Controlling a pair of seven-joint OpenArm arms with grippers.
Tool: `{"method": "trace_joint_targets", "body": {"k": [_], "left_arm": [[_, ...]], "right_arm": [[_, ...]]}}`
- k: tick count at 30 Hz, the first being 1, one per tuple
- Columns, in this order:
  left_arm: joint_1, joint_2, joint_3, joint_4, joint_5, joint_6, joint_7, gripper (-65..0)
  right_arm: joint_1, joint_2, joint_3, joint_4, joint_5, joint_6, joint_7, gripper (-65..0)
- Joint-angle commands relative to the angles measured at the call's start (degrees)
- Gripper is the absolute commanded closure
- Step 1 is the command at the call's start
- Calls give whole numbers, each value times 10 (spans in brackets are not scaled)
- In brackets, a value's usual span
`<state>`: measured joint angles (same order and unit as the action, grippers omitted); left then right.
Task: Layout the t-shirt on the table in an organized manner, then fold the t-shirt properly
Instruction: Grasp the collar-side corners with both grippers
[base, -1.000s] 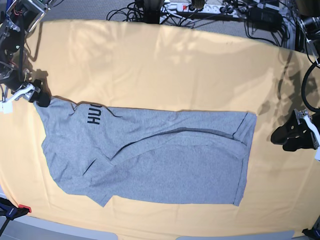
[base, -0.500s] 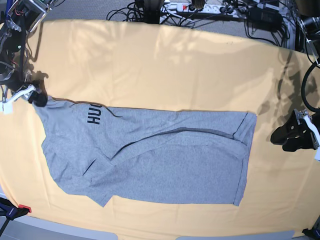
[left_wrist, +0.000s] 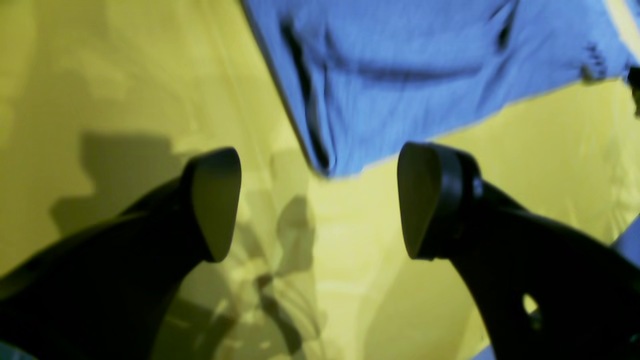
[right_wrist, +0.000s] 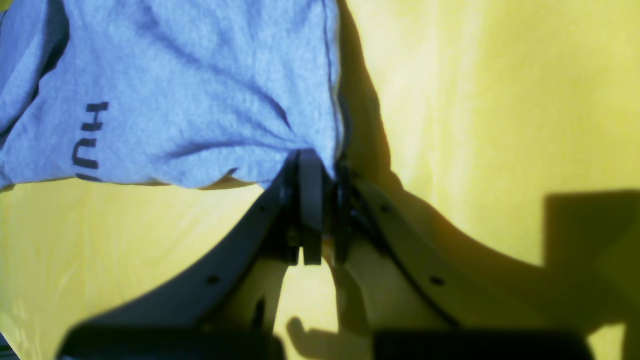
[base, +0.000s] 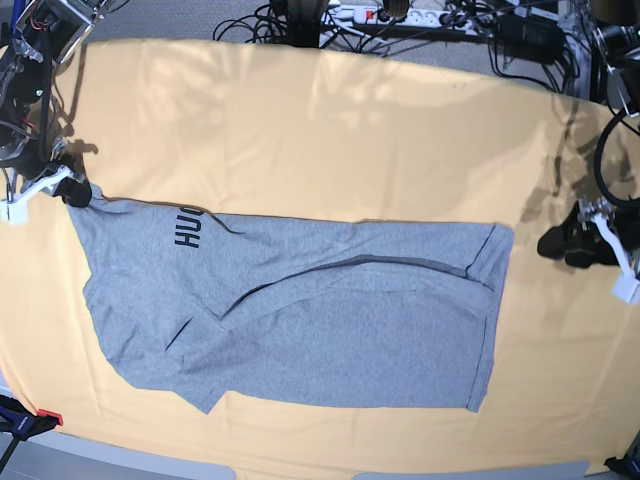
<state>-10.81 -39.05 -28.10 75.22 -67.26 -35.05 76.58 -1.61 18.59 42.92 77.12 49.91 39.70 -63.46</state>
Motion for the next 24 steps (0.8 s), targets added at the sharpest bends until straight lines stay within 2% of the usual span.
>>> {"method": "trace_joint_targets", "body": {"k": [1,6,11,18,21,24], "left_arm": [[-3,-16,-5,7,1,3,-19,-494],[9,12,-5,7,64,28,-59,-494],[9,70,-5,7,138,67,-109,-494],[9,146,-5,7,165,66,-114,-494],[9,162,-5,7,193,66,-125,-494],[9,163,-5,7,205,66,-138,-494]], "right_arm": [[6,13,3,7,9,3,4,0],[6,13,3,7,9,3,5,0],[6,13,3,7,11,3,3,0],[6,25,3,8,11,3,3,0],[6,27,3,8,11,3,3,0],[6,29,3,8,11,3,3,0]]}}
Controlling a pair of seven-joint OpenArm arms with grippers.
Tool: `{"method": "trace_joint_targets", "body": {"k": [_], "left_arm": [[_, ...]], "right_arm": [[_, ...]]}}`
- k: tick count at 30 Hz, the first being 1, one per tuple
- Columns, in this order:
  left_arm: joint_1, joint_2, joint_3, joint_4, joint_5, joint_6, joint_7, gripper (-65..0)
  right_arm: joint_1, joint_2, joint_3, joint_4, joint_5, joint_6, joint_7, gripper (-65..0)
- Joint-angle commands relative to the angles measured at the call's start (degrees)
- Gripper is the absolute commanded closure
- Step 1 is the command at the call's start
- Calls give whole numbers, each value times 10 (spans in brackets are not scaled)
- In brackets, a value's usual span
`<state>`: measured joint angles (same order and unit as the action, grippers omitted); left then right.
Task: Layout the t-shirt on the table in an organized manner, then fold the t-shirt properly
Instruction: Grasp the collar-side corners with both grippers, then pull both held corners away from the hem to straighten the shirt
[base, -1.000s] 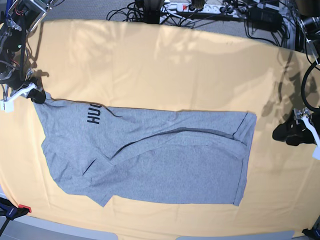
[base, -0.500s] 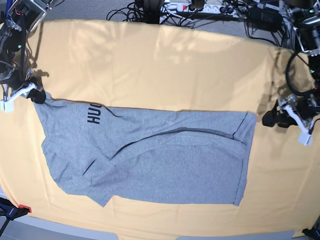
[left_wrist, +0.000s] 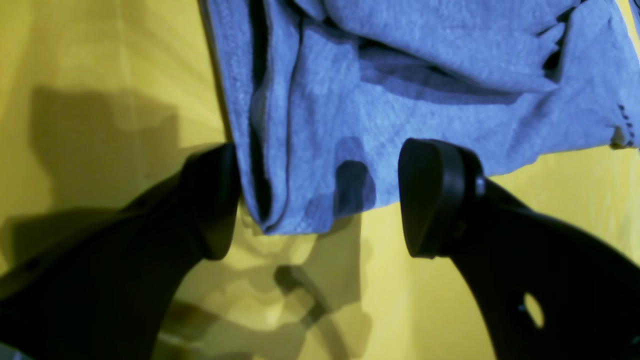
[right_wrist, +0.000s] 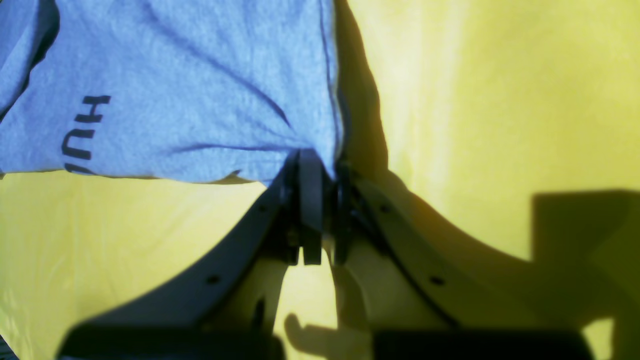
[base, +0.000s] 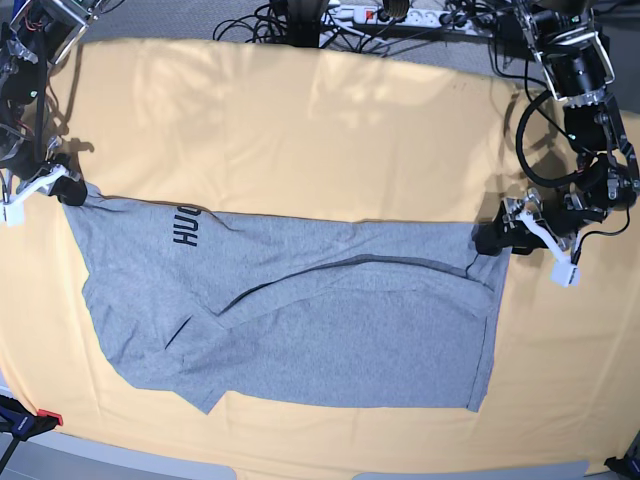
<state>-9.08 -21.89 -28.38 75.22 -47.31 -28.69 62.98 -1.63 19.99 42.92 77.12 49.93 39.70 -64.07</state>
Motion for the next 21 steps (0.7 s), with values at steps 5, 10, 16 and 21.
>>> {"method": "trace_joint_targets", "body": {"k": [5,10,16,21], "left_arm": [[-10,-10,-2,7,61,55,-31,-494],[-10,-10,-2,7,76,63,-43,-494],[-9,-9,-1,7,30,21,-16,-494],[-9,-10,16,7,14,-1,-12,-494]], "right_arm": [[7,24,3,8,13,3,9,0],[7,31,3,8,13,3,9,0],[7,30,3,8,27,3,8,0],[7,30,3,8,28,3,5,0]]}}
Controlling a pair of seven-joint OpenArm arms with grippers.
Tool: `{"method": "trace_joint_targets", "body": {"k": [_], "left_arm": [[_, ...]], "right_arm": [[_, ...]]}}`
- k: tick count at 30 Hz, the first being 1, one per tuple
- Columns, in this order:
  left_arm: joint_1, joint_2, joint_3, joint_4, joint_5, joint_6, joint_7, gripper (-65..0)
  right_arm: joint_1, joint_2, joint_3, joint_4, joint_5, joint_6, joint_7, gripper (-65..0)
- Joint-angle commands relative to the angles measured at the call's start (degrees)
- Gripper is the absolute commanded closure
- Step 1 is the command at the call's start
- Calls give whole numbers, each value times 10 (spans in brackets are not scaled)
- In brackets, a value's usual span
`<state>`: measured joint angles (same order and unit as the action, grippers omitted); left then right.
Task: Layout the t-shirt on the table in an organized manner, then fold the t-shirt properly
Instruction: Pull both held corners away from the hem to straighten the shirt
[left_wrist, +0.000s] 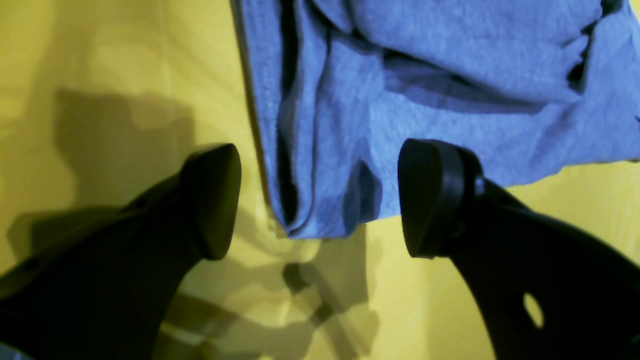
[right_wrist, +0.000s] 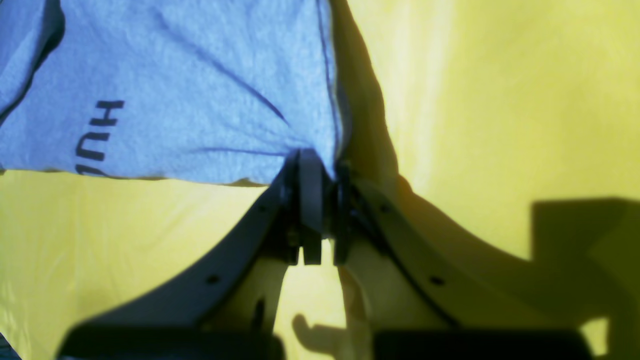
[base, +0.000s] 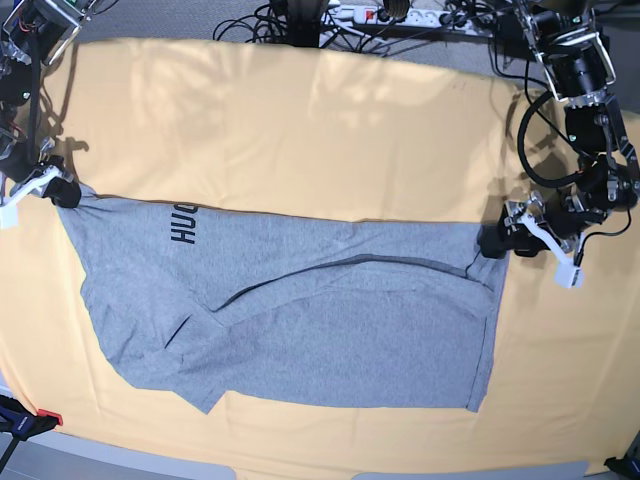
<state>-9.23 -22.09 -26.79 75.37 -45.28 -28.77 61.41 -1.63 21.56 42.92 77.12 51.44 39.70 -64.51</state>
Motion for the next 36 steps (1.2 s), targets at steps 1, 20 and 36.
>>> {"method": "trace_joint_targets", "body": {"k": [1,20,36], "left_arm": [[-8,-8,10,6,-7,0,4,-493],[-14,-30,39,8,41,14,-23,0],[-31,-90,1,8,-250,-104,127,0]], "right_arm": [[7,15,3,8,13,3,9,0],[7,22,3,8,13,3,2,0],[-4,56,2,20,64,3,-93,0]]}}
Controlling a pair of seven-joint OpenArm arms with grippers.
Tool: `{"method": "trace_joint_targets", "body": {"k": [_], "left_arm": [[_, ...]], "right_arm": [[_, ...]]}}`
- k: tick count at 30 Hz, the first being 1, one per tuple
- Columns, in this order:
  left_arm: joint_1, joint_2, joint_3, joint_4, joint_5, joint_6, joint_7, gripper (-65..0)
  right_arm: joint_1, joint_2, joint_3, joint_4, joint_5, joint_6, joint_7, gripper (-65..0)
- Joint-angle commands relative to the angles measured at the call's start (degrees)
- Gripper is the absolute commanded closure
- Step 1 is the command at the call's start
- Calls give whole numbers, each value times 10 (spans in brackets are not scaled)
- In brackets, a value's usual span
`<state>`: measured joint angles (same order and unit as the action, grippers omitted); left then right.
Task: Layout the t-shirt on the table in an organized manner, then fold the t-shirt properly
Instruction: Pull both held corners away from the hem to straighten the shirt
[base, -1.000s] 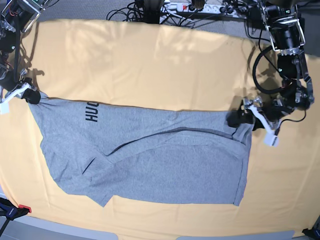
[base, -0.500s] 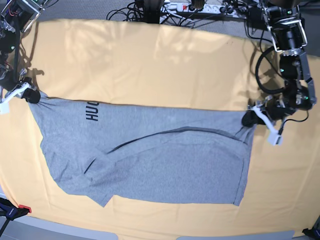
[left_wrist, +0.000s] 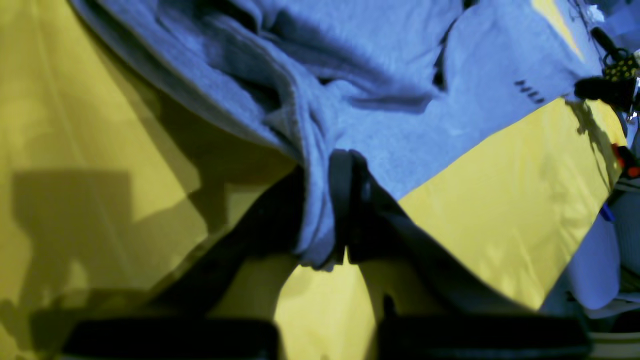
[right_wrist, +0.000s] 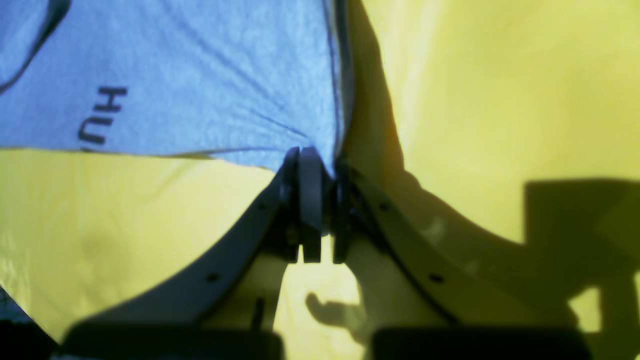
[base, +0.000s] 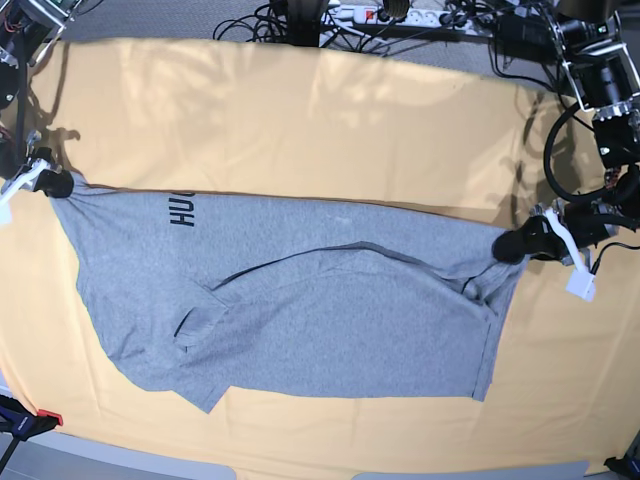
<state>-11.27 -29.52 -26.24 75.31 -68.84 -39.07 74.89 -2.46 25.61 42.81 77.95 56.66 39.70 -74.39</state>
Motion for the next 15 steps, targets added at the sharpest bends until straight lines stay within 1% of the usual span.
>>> {"method": "trace_joint_targets", "body": {"k": [1,2,4,7,11,13,15], "left_arm": [[-9,-23,-4,9,-18,-1,-7,0],[-6,-33,-4,9,-27,-1,-5,0],[3,-55,3,9,-67,-5,4,0],[5,-82,38,9,-104,-9,27,0],[8,-95,80,9,-124,-9,48,0],[19,-99,83,9,-146,-9,51,0],[36,-111,83,9,-162,-9,51,0]], "right_arm": [[-3,19,3,15,17,3,6,0],[-11,22,3,21,17,3,6,0],[-32,24,3,48,17,3,6,0],[-63,23,3,106,17,3,6,0],[-103,23,3,165,16,3,9,0],[-128,23,3,177,16,3,8,0],[-156,23,3,179,17,3,7,0]]}}
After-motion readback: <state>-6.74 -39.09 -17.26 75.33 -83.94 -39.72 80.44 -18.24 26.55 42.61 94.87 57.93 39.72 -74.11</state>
